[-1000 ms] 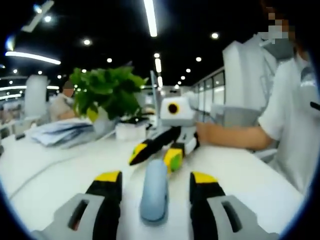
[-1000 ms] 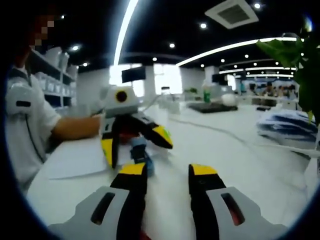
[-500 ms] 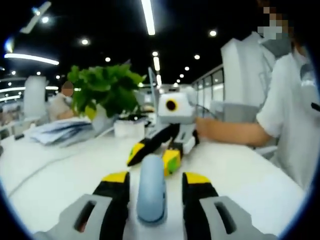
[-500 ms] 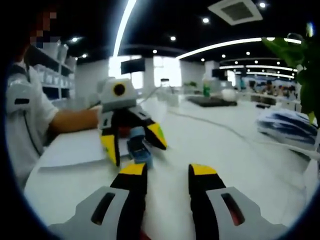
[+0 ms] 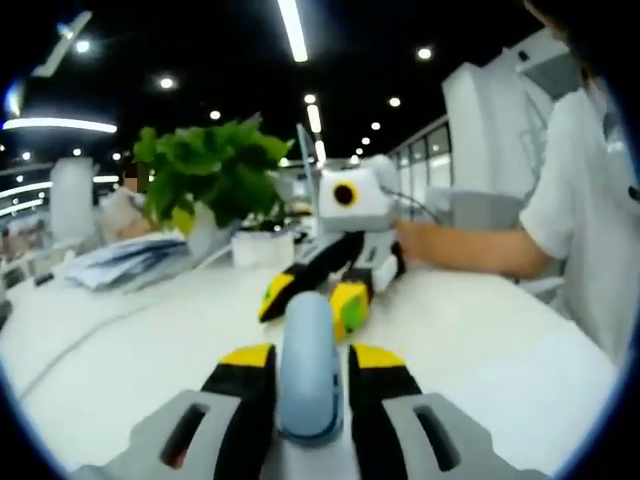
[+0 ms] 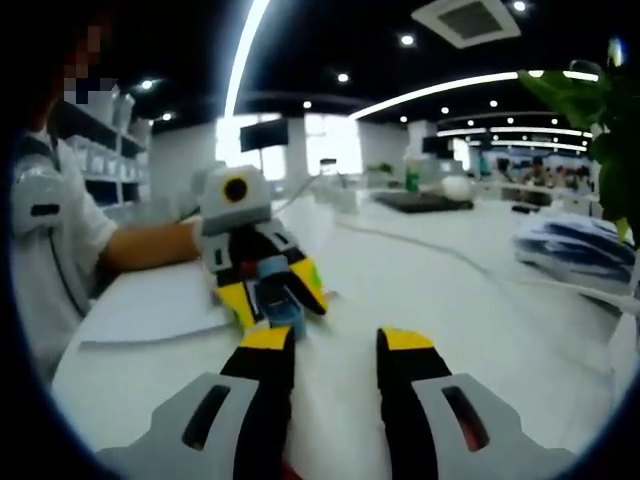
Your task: Pick up the paper insert the paper into the punch align the paper edges press the punch to punch holes
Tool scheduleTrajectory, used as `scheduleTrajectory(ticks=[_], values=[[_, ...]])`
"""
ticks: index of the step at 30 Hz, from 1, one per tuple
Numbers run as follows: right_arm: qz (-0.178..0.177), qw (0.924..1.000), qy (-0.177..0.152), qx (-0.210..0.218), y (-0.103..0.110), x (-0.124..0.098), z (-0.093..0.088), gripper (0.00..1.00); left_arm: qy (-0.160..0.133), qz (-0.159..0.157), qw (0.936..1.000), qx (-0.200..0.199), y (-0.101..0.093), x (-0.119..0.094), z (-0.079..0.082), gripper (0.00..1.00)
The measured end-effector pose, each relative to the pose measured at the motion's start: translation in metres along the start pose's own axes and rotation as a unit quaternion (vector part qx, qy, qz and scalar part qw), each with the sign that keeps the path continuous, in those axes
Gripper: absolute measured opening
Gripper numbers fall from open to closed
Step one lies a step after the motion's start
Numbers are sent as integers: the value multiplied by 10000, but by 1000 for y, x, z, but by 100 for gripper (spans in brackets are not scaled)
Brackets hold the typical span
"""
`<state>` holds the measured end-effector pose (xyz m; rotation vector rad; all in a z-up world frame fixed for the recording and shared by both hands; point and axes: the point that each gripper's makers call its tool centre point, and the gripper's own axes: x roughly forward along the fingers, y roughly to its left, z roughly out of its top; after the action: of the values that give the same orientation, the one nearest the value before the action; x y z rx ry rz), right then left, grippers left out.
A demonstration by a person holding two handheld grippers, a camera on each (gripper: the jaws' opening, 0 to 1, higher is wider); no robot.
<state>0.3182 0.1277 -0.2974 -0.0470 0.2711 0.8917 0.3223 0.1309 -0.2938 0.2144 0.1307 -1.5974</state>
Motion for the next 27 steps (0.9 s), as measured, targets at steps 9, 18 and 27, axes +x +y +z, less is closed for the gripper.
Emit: scheduleTrajectory(ticks=[9, 18, 27], values=[[138, 9985, -522, -123, 3, -4, 29, 26, -10, 15, 10000, 31, -4, 2, 0, 26], [359, 9919, -1106, -504, 14, 5, 80, 6, -15, 19, 10000, -1, -6, 2, -1, 26], [678, 9930, -825, -497, 27, 33, 67, 4, -4, 15, 10000, -26, -7, 2, -1, 25]])
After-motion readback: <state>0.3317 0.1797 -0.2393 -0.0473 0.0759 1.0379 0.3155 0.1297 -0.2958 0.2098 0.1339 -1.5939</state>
